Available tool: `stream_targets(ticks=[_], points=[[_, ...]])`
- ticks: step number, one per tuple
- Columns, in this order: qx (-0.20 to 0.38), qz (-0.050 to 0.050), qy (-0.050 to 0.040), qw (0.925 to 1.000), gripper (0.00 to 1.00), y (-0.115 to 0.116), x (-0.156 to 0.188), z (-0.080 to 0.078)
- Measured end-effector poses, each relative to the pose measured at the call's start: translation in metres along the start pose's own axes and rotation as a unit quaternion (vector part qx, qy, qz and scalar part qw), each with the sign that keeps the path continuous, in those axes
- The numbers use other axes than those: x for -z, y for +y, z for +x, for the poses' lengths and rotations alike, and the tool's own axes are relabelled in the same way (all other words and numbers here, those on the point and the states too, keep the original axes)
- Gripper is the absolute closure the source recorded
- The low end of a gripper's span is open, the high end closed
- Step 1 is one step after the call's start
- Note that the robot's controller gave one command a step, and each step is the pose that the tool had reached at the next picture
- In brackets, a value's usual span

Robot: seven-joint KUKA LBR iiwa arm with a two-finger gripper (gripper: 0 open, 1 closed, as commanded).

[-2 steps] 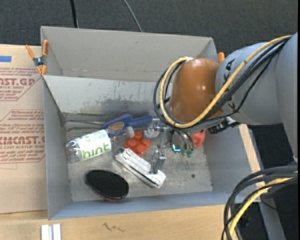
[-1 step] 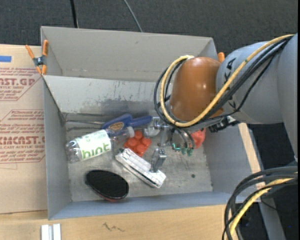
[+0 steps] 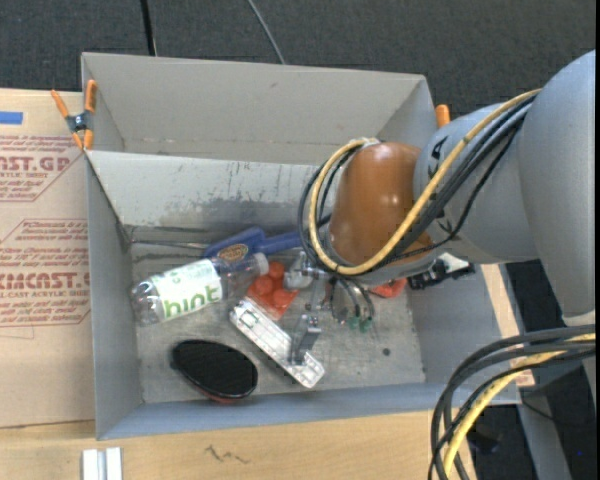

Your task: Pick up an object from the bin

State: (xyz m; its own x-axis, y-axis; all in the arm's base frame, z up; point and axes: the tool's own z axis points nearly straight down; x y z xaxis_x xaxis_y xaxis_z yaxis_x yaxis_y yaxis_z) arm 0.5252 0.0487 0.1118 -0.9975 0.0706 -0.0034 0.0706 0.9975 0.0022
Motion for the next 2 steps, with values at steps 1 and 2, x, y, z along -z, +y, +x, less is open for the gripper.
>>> stream_targets(ticks=[1,2], points=[[0.029,0.000,-0.0071,0.9995,0.00,-0.0011,-0.0168,-0.0138],[0.039,-0.001,-0.0129,0.9992,0.00,-0.0020,-0.0146,-0.0123]])
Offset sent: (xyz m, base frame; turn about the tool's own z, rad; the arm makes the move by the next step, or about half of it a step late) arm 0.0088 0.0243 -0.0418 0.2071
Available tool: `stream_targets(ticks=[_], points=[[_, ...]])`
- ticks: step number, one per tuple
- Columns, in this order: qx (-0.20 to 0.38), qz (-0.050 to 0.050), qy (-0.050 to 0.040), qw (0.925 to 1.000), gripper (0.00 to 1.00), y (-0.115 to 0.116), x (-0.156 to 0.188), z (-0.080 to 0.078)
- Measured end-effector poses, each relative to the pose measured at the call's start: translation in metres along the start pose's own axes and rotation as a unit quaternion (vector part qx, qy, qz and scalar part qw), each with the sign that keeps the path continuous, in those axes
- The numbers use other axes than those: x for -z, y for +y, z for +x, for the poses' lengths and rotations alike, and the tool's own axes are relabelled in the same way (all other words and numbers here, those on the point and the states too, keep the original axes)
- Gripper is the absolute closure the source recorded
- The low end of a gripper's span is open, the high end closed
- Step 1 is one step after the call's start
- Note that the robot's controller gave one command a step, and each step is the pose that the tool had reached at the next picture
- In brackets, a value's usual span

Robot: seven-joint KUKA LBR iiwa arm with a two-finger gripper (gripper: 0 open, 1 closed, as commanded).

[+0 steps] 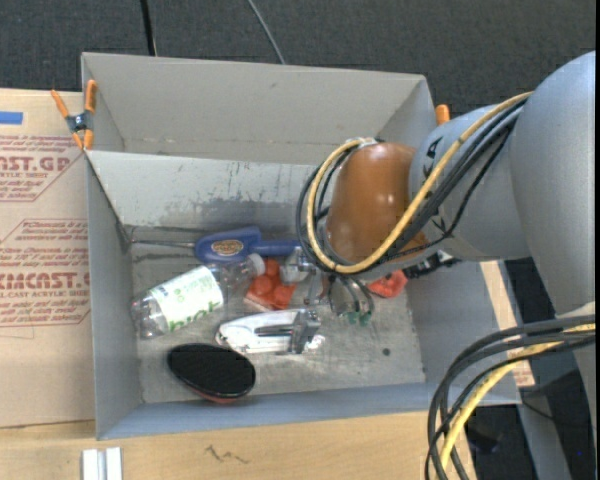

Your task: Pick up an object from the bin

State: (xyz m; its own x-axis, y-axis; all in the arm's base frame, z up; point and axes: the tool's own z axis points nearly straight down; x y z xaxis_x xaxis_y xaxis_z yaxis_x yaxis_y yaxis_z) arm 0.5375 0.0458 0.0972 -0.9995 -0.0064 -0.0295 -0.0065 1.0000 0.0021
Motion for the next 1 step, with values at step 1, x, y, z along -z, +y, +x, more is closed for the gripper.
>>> stream_targets(ticks=[1], points=[[-0.012,0.000,0.0005,0.9999,0.00,0.0023,-0.0014,-0.0026]])
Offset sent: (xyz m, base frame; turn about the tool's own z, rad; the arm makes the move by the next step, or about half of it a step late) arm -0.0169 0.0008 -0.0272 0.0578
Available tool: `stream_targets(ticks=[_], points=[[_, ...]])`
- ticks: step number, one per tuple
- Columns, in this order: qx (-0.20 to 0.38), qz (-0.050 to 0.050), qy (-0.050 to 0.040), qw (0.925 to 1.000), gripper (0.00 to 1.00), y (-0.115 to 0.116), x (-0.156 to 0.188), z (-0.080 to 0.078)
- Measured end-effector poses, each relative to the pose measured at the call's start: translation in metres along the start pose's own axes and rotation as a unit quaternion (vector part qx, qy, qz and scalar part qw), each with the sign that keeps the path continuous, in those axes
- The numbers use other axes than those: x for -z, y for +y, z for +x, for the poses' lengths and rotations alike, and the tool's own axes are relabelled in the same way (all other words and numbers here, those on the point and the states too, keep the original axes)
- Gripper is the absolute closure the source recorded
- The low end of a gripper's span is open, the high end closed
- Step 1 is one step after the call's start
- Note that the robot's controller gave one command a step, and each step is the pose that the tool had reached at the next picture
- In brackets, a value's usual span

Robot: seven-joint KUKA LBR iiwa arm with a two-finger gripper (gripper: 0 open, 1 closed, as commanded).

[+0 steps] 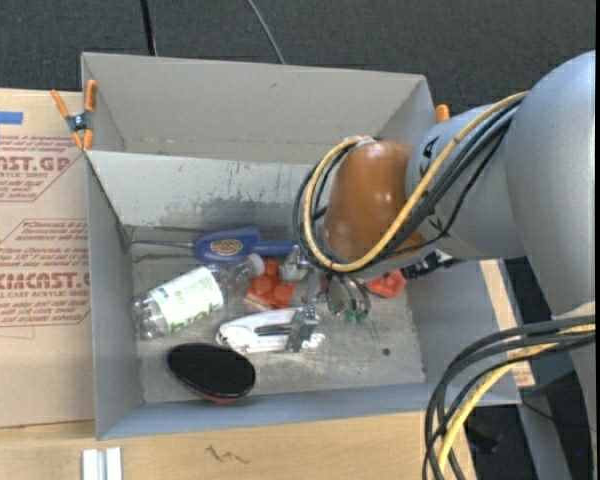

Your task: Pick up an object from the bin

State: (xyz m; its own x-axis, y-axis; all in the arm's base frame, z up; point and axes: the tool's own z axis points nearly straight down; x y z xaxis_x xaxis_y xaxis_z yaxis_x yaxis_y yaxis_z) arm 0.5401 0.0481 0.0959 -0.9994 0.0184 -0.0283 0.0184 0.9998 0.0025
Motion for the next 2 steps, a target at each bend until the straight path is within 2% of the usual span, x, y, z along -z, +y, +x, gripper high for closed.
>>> stream_targets(ticks=[1,2], points=[[-0.007,-0.001,-0.0034,1.0000,0.00,0.000,0.000,0.004],[-0.046,-0.005,-0.0187,0.9988,0.00,0.001,-0.002,0.014]])
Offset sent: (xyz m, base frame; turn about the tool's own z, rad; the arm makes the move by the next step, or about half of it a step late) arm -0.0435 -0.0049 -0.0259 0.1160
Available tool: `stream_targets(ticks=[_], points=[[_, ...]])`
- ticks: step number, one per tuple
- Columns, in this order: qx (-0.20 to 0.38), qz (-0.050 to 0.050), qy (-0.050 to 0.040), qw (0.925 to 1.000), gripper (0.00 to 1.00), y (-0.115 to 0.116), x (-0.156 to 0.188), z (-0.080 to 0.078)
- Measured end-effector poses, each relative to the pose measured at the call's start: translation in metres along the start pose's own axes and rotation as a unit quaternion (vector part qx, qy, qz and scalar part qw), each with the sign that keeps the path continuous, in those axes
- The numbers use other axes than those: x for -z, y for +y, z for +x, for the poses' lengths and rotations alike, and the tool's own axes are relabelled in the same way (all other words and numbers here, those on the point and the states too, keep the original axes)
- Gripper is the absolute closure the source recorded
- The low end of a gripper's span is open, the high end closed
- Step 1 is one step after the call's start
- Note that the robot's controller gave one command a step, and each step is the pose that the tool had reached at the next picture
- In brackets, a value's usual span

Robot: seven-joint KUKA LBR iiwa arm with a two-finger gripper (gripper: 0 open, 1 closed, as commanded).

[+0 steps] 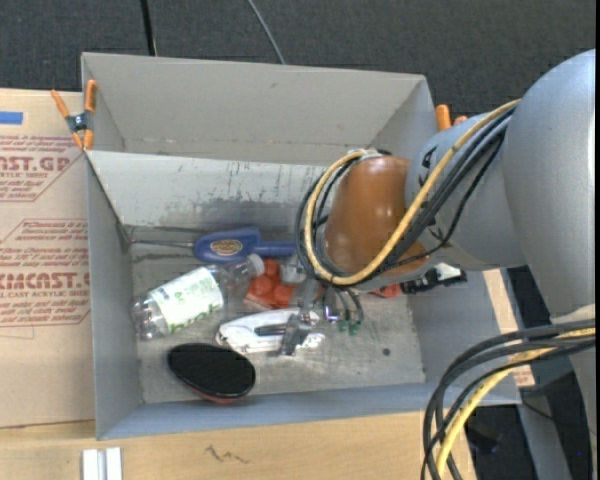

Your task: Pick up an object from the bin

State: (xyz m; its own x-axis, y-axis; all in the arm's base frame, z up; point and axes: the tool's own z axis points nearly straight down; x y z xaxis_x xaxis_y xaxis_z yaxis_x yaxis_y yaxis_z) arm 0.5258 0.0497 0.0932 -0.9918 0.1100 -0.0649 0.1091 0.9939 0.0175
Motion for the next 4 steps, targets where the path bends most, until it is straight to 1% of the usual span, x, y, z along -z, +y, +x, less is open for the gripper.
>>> stream_targets(ticks=[1,2,3,4], points=[[0.000,0.000,-0.0019,1.0000,1.00,0.0001,0.0009,-0.0026],[0.001,0.001,0.0023,1.0000,0.00,0.0001,-0.0002,-0.0004],[0.000,0.000,-0.0020,1.0000,1.00,-0.0002,0.0009,-0.0026],[0.000,0.000,-0.0019,1.0000,1.00,-0.0002,0.0009,-0.0026]])
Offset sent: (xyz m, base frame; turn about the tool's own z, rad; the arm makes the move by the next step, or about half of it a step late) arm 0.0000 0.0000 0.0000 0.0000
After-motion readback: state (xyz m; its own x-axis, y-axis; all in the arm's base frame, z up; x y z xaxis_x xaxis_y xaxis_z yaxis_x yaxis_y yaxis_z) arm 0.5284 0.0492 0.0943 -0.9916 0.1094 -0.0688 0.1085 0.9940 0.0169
